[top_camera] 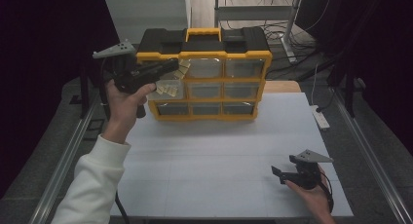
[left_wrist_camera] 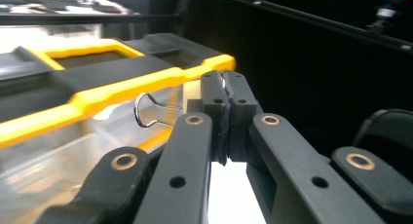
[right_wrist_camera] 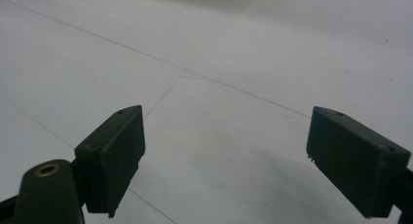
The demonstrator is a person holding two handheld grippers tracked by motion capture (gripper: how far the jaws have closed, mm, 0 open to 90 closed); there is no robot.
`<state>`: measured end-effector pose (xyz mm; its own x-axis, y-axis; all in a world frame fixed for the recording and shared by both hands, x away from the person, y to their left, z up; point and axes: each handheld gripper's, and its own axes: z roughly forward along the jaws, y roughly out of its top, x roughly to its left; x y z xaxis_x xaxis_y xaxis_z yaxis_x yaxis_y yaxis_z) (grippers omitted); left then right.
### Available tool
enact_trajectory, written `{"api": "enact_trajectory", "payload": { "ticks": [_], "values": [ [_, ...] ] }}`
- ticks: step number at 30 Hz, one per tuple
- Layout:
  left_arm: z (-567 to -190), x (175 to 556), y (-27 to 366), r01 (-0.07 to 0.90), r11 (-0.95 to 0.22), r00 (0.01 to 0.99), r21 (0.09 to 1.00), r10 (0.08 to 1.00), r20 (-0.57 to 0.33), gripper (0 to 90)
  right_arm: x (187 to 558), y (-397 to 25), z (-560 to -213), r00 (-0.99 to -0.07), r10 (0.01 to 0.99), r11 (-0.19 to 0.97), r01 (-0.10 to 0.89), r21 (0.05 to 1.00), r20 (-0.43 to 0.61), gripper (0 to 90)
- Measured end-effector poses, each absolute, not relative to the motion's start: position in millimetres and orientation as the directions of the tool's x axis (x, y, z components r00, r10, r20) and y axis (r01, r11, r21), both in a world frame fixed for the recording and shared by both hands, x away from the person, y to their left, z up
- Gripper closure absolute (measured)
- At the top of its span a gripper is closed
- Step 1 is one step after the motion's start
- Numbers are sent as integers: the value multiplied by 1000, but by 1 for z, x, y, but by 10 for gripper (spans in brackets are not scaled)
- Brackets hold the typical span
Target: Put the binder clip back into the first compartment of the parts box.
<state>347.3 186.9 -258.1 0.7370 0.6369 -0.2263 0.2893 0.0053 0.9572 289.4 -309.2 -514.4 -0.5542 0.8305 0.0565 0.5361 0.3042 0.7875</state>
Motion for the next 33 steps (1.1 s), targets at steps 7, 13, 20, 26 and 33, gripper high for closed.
{"api": "enact_trajectory", "payload": {
  "ticks": [7, 13, 20, 26, 33],
  "values": [
    [-268, 368, 201, 329, -12, 651, 944, 728, -217, 886, 289, -310, -514, -550, 833, 304, 536, 788, 53, 145],
    [-277, 379, 211, 352, -12, 593, 936, 777, -213, 883, 289, -310, -515, -553, 831, 307, 534, 787, 51, 144],
    [-281, 374, 208, 308, -22, 582, 951, 795, -170, 416, 289, -310, -514, -556, 830, 304, 533, 790, 55, 144],
    [-287, 355, 207, 292, -64, 637, 954, 758, -144, 258, 289, -310, -514, -554, 831, 305, 534, 789, 54, 144],
    [-303, 327, 204, 278, -98, 691, 956, 712, -128, 229, 289, -310, -513, -552, 833, 306, 533, 789, 50, 144]
  ]
}}
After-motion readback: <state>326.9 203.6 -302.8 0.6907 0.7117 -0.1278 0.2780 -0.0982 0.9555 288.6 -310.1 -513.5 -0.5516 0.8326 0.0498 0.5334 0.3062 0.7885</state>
